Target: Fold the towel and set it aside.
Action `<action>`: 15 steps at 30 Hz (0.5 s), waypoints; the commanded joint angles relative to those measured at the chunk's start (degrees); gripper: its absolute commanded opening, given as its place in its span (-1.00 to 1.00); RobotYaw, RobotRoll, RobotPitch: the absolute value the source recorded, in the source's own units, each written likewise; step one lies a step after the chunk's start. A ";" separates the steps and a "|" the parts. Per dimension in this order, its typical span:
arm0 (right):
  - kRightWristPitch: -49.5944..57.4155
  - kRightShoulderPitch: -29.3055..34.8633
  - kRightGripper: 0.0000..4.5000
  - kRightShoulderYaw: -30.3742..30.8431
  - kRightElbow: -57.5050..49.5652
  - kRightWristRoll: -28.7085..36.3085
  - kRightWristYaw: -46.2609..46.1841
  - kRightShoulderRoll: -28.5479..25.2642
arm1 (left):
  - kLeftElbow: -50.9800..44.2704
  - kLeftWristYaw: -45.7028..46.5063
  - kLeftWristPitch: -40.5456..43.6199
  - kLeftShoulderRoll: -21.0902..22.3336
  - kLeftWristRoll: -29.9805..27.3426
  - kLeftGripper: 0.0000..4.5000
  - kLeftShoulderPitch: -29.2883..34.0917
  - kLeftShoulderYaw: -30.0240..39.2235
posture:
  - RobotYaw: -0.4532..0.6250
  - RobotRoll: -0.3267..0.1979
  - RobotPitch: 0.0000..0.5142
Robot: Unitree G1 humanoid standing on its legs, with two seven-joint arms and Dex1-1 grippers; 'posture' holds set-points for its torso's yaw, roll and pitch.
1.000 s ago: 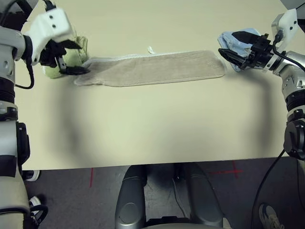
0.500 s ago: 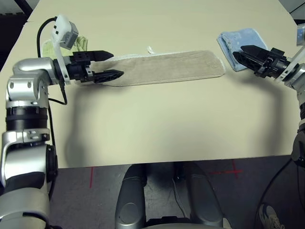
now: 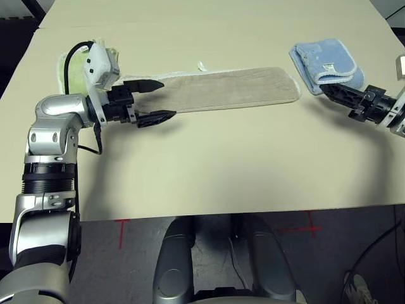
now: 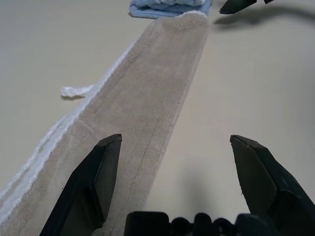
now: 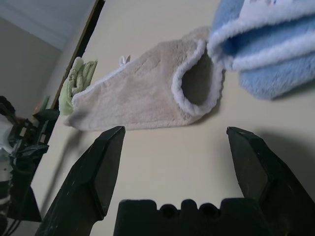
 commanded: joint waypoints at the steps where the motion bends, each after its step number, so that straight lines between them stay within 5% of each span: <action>1: 3.07 2.70 1.00 -3.92 -3.41 3.42 -4.80 1.96 | -2.70 0.24 0.05 0.11 -0.85 0.99 1.61 -0.82 | -0.15 0.25 0.19; 7: 7.31 4.86 1.00 -10.17 -8.88 8.92 -16.15 9.63 | -5.79 1.29 1.24 0.31 -1.56 0.99 3.42 -0.84 | -0.13 0.25 0.19; 15: 9.49 5.08 1.00 -11.45 -11.37 12.39 -23.81 12.93 | -6.92 1.56 1.55 0.79 -1.99 0.99 3.92 -0.89 | -0.11 0.25 0.20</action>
